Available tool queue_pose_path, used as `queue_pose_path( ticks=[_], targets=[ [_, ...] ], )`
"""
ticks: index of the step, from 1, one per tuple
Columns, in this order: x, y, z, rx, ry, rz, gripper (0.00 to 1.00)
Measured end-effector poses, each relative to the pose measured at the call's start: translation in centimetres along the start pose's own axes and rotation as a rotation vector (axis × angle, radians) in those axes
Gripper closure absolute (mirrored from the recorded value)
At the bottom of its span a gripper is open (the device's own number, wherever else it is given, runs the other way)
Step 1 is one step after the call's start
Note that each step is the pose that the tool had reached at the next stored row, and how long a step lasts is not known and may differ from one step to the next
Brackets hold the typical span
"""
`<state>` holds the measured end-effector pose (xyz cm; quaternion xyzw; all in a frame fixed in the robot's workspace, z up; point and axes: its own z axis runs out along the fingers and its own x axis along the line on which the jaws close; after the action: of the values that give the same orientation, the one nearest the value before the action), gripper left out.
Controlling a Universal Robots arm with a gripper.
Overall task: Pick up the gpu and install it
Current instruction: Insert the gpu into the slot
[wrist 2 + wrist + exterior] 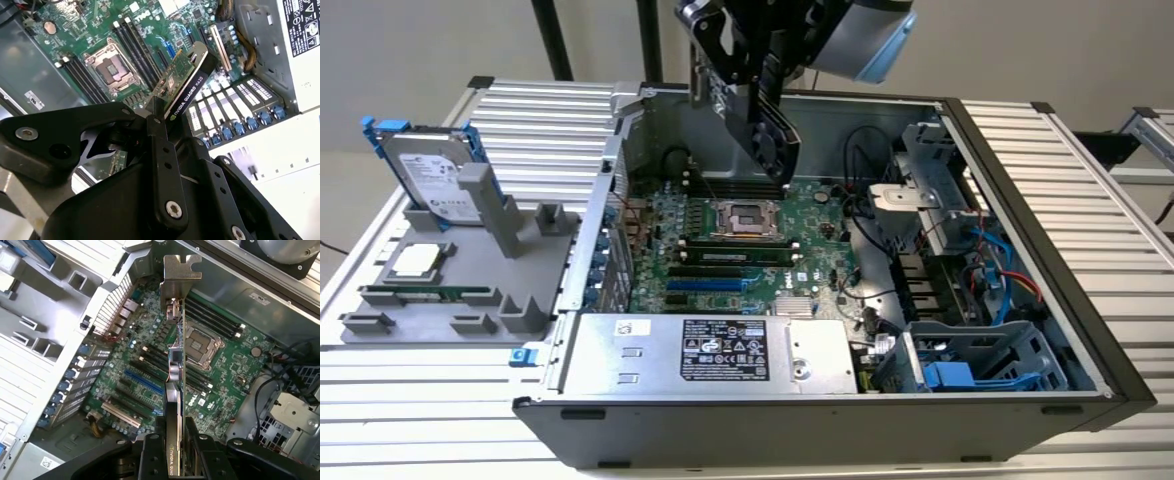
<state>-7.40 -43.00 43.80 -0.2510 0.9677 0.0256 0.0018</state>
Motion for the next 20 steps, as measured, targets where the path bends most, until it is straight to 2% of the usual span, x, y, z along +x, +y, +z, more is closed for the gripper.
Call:
queue_pose_path(
  ticks=[20],
  targets=[
    [0.0,0.0,0.0,-0.0019,0.0057,-0.117,1.0]
  ],
)
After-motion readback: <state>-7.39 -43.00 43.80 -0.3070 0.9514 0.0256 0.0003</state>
